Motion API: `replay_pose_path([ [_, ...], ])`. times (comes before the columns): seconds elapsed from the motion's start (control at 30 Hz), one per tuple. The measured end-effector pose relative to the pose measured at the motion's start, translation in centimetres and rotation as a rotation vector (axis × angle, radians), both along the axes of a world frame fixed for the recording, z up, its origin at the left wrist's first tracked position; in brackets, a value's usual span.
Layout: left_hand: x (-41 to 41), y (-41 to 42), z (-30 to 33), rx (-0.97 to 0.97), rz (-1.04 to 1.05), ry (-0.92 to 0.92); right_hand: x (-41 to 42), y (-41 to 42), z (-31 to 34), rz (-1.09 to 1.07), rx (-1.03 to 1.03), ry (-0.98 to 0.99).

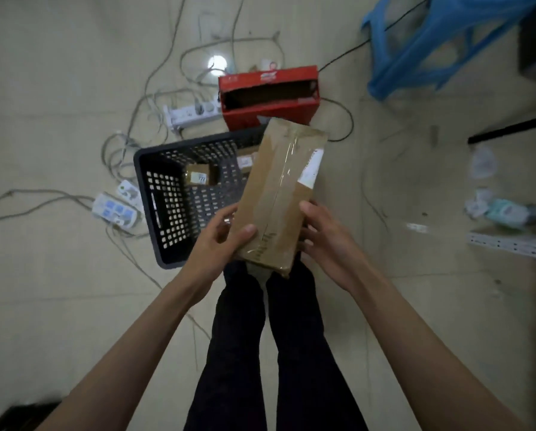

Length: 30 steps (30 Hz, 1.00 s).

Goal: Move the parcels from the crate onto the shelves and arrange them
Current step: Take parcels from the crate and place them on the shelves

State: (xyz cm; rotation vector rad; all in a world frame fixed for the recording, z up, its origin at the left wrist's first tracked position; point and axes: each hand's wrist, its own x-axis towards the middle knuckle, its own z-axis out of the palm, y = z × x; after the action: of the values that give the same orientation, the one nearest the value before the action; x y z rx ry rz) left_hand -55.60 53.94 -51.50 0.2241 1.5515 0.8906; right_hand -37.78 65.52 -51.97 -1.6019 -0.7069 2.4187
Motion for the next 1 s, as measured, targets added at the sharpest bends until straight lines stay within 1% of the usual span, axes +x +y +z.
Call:
replay_pose_path([
  [0.17,2.3,3.4,8.4,0.137,-0.205,-0.004,3.4,0.2,8.8,-0.18,0.123,-0.046],
  [0.23,3.2,4.5,11.0,0.182,-0.364,0.054,5.2,-0.7,12.1,-0.265,0.185,-0.09],
  [0.3,4.7,5.6,13.6,0.238,-0.54,0.156,7.3,-2.2,15.5,-0.353,0.288,-0.18],
  [0.4,7.7,7.1,18.5,0.331,-0.673,0.237,10.9,-5.6,20.5,-0.404,0.518,-0.407],
  [0.47,10.2,7.9,22.3,0.409,-0.703,0.222,13.6,-8.6,23.6,-0.397,0.688,-0.594],
  [0.53,13.4,8.6,26.2,0.459,-0.718,0.164,16.1,-12.0,26.2,-0.38,0.835,-0.81],
  [0.6,17.3,8.5,30.0,0.475,-0.766,0.074,18.4,-15.4,28.2,-0.318,0.928,-1.045],
  [0.67,21.5,7.5,33.5,0.467,-0.855,0.003,20.7,-18.5,29.7,-0.249,0.968,-1.294],
  [0.73,25.3,6.0,36.0,0.454,-0.953,-0.015,22.9,-21.2,31.1,-0.203,1.005,-1.514],
  [0.77,27.1,5.2,36.8,0.448,-0.997,-0.009,24.0,-22.5,31.7,-0.194,1.034,-1.588],
  [0.9,32.5,2.1,38.2,0.436,-1.134,0.008,28.0,-27.4,33.4,-0.2,1.081,-1.721],
  [1.0,35.6,0.2,38.6,0.481,-1.197,-0.037,31.5,-31.1,34.2,-0.233,1.095,-1.7],
])
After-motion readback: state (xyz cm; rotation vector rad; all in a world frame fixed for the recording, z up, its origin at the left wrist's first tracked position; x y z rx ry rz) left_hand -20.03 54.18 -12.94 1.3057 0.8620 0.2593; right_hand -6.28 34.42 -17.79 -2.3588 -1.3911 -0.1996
